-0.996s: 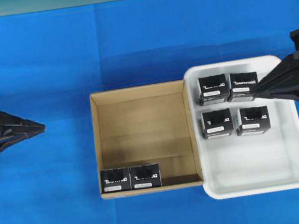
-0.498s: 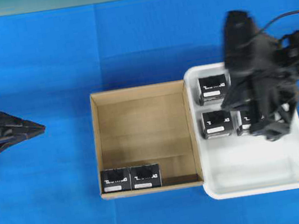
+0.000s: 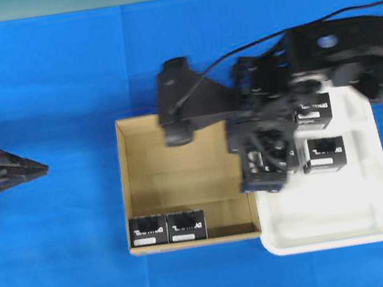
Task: Pick the box from inside the cardboard box.
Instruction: 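Swing the right gripper over the cardboard box toward the right servo box, then lower the open right gripper around the right servo box in the cardboard box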
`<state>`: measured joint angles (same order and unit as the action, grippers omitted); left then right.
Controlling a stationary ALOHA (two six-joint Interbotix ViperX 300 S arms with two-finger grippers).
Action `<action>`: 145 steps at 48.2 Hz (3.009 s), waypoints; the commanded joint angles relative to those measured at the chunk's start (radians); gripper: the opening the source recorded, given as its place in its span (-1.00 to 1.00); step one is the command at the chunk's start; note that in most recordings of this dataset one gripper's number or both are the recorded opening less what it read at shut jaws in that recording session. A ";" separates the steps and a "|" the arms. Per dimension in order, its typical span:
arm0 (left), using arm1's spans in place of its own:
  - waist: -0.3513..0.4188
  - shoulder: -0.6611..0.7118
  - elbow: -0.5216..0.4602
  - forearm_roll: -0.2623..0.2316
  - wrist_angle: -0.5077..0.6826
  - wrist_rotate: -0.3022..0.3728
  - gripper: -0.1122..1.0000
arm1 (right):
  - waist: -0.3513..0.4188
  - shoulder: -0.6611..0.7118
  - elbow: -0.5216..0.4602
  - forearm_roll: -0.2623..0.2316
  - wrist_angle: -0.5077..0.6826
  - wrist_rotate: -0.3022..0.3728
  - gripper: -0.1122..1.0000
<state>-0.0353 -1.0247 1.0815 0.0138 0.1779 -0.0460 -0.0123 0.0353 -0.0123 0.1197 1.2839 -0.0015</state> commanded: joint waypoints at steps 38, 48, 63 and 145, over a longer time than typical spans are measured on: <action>-0.028 -0.081 -0.052 0.002 0.121 -0.057 -0.92 | -0.043 0.178 -0.126 0.166 -0.025 -0.123 0.31; -0.044 -0.083 -0.052 0.002 0.121 -0.057 -0.92 | -0.046 0.186 -0.103 0.166 -0.092 -0.112 0.98; -0.044 -0.078 -0.052 0.002 0.120 -0.057 -0.92 | -0.052 0.244 -0.043 0.295 -0.144 -0.110 0.99; -0.044 -0.064 -0.044 0.002 0.124 -0.055 -0.92 | -0.031 0.414 0.051 0.371 -0.345 -0.181 0.98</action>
<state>-0.0782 -1.0983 1.0569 0.0123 0.3068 -0.1012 -0.0383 0.4449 0.0291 0.4955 0.9403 -0.1810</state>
